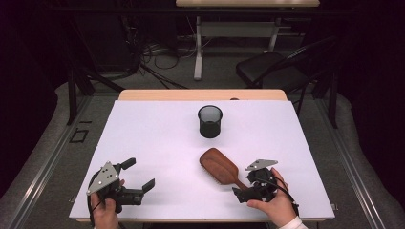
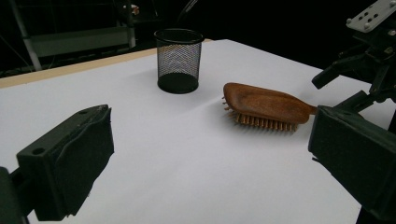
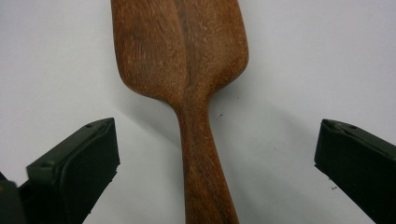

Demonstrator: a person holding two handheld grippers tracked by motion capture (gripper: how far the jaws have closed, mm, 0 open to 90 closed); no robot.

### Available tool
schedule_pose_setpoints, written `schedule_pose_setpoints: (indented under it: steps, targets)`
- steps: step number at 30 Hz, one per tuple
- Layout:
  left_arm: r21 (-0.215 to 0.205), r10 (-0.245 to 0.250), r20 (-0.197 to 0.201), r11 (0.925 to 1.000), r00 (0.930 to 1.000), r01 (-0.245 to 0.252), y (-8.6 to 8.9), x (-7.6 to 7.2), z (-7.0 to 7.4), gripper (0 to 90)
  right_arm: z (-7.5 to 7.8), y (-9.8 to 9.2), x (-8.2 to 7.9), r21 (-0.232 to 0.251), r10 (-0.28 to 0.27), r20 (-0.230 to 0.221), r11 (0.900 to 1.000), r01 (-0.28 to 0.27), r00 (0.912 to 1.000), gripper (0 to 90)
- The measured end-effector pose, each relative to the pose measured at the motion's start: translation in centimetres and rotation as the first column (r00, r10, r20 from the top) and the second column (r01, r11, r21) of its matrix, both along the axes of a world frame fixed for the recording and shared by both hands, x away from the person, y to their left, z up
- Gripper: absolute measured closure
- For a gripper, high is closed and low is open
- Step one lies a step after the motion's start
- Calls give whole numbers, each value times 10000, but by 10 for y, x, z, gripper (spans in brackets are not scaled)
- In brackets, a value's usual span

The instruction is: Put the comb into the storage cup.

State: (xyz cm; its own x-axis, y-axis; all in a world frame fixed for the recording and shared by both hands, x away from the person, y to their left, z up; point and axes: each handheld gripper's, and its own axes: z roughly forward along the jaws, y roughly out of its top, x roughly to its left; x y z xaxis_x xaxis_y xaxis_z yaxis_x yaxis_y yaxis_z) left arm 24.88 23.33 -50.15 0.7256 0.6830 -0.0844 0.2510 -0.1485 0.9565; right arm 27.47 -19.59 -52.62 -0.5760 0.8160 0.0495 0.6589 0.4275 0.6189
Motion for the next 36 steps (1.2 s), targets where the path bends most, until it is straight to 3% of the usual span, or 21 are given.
schedule_pose_setpoints:
  steps: [10,15,24,36]
  targets:
    - [-34,53,10,10000,10000,-53,-1,0,-1,3,-1,4,5,-249,329,-53,9991,-330,9994,4]
    - [-31,59,7,10000,10000,-58,-1,0,-1,3,-3,10,10,-848,770,-257,9933,-789,9967,14]
    - [12,36,-31,10000,10000,-36,-2,0,-1,3,-1,15,17,-1265,960,-666,9865,-1039,9931,46]
    - [28,-19,-26,10000,10000,19,-2,0,-1,3,-3,24,24,-2000,1547,-1251,9636,-1777,9800,149]
